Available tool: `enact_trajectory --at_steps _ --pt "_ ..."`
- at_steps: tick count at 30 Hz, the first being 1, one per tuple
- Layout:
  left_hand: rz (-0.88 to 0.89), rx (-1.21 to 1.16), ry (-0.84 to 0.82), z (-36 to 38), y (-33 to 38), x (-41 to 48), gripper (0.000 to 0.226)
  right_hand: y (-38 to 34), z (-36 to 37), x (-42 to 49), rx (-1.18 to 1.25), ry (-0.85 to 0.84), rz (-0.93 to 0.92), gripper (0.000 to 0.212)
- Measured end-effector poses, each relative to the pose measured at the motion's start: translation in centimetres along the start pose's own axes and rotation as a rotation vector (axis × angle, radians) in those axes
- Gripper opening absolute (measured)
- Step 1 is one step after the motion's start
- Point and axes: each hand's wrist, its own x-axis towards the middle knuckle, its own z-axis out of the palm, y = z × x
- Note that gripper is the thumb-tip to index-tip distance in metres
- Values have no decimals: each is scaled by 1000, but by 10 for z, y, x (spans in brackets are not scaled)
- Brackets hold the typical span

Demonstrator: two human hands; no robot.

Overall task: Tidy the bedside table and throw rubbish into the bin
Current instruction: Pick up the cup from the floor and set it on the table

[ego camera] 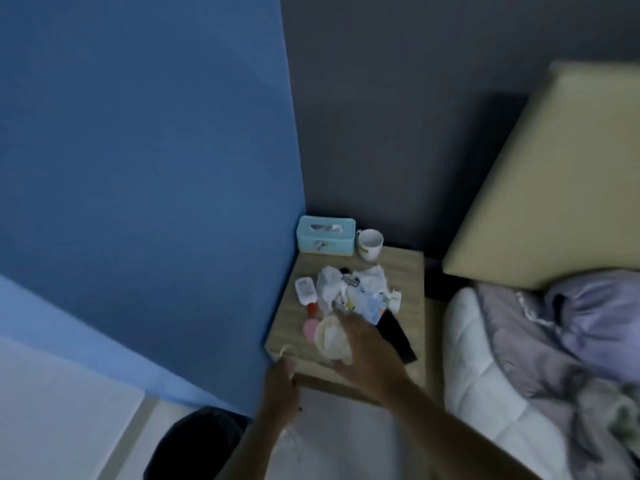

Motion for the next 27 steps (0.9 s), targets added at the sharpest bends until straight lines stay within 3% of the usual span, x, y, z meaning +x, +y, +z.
enact_trajectory --at_steps 6,13,27 --pt "167 -73 104 -75 113 8 34 11 -90 43 55 119 185 90" --pt "259 -9 174 -77 192 88 38 85 -105 110 128 68 317 81" --pt "68 19 52 18 180 246 32 190 -29 225 111 -32 384 88"
